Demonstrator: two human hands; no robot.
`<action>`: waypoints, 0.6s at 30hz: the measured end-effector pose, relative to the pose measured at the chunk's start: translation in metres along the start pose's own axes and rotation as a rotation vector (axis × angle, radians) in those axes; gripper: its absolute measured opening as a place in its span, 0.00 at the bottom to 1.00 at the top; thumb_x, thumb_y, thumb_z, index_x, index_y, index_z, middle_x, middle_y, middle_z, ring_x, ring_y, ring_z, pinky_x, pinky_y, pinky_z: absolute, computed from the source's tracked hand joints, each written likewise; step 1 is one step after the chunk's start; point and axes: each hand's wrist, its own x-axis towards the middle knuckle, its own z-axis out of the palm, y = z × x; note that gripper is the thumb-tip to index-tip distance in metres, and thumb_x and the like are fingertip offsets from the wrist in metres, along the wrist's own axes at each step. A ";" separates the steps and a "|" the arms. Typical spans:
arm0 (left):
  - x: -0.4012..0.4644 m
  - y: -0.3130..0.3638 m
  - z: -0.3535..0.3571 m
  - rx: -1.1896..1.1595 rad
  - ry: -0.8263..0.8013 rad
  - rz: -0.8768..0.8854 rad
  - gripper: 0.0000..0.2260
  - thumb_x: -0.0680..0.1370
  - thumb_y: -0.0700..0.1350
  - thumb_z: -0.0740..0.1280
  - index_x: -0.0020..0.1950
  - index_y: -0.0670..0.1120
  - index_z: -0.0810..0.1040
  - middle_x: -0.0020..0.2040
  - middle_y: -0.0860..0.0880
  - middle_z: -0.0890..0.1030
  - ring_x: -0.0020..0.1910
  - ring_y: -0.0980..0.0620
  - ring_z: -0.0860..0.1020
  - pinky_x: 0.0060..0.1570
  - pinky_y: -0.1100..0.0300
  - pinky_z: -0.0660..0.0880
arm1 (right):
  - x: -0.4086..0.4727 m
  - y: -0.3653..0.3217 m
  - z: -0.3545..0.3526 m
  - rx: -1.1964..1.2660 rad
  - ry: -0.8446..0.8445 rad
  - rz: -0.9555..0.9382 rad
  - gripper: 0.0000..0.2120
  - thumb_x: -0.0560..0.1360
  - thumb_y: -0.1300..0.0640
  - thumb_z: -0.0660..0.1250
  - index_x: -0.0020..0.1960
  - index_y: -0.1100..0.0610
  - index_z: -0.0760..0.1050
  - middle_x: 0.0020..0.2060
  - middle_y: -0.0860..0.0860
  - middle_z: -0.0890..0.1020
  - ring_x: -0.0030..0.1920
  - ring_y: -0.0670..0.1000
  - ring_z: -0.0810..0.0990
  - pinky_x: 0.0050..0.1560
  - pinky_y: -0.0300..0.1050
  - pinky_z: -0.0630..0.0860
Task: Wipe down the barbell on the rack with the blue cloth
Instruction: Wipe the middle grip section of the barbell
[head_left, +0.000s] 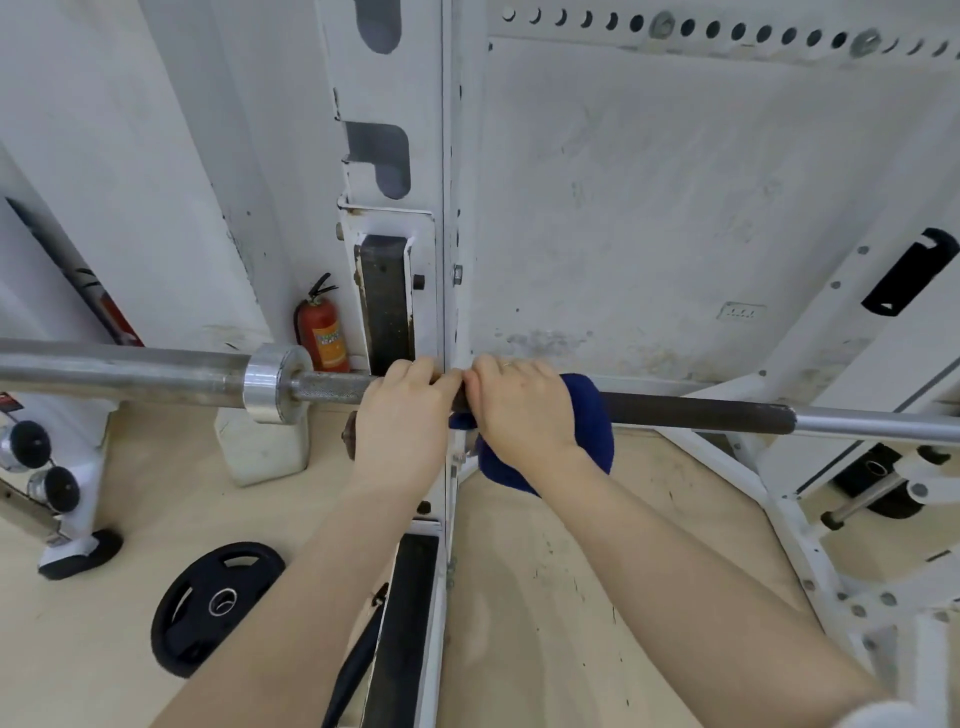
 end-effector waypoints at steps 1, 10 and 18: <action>-0.001 0.000 0.001 0.006 0.004 -0.006 0.16 0.62 0.33 0.75 0.47 0.41 0.80 0.40 0.43 0.78 0.40 0.40 0.76 0.33 0.52 0.70 | -0.001 0.001 0.001 0.011 -0.002 -0.005 0.17 0.76 0.51 0.52 0.34 0.55 0.71 0.25 0.49 0.76 0.25 0.52 0.75 0.30 0.42 0.70; -0.006 0.022 0.003 0.095 0.060 -0.151 0.13 0.68 0.35 0.71 0.51 0.42 0.79 0.46 0.43 0.79 0.46 0.40 0.76 0.43 0.48 0.72 | -0.031 0.078 -0.015 -0.105 0.008 0.034 0.16 0.74 0.55 0.53 0.30 0.56 0.69 0.20 0.51 0.73 0.20 0.54 0.72 0.25 0.41 0.66; -0.005 0.047 0.014 0.064 0.179 -0.047 0.24 0.57 0.36 0.79 0.51 0.44 0.80 0.46 0.46 0.82 0.47 0.43 0.80 0.48 0.48 0.75 | -0.063 0.146 -0.033 -0.217 0.022 0.058 0.13 0.72 0.59 0.55 0.29 0.57 0.68 0.19 0.50 0.70 0.19 0.54 0.67 0.25 0.40 0.60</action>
